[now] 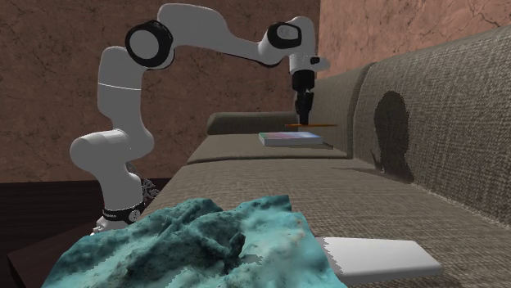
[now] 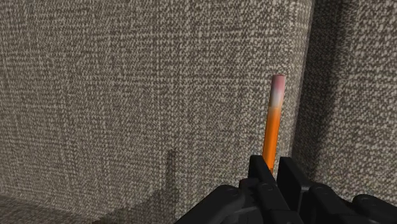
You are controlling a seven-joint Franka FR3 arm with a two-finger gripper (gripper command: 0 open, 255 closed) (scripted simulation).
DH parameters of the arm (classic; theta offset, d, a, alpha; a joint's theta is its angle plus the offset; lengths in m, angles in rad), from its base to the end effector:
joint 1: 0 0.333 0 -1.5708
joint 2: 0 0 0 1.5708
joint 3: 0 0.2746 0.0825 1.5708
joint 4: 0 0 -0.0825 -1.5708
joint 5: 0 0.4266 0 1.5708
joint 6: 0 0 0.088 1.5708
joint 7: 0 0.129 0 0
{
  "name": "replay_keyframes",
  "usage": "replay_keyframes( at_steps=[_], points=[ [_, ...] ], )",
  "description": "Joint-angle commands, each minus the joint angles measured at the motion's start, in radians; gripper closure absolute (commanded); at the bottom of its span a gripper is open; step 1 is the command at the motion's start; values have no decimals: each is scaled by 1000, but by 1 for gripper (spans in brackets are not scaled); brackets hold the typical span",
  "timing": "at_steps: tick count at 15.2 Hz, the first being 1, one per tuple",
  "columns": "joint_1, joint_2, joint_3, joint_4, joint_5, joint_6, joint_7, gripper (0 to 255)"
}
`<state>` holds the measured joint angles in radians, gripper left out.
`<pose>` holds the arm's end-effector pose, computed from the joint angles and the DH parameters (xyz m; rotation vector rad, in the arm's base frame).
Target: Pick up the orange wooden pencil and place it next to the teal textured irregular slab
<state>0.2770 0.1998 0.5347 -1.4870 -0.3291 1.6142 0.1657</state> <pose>0.4885 0.4226 0.5026 2.7606 0.9475 0.0984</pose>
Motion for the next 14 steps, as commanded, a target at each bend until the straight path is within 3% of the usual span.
replay_keyframes(
  at_steps=[1, 3, 8, 14],
  points=[
    [5, 7, 1, 37, -3, -30, -5, 255],
    [8, 12, 2, 60, -5, -49, -8, 255],
    [-89, -207, -40, -194, 101, 44, -123, 255],
    [-141, -428, -131, -426, 186, 108, -276, 255]
  ],
)
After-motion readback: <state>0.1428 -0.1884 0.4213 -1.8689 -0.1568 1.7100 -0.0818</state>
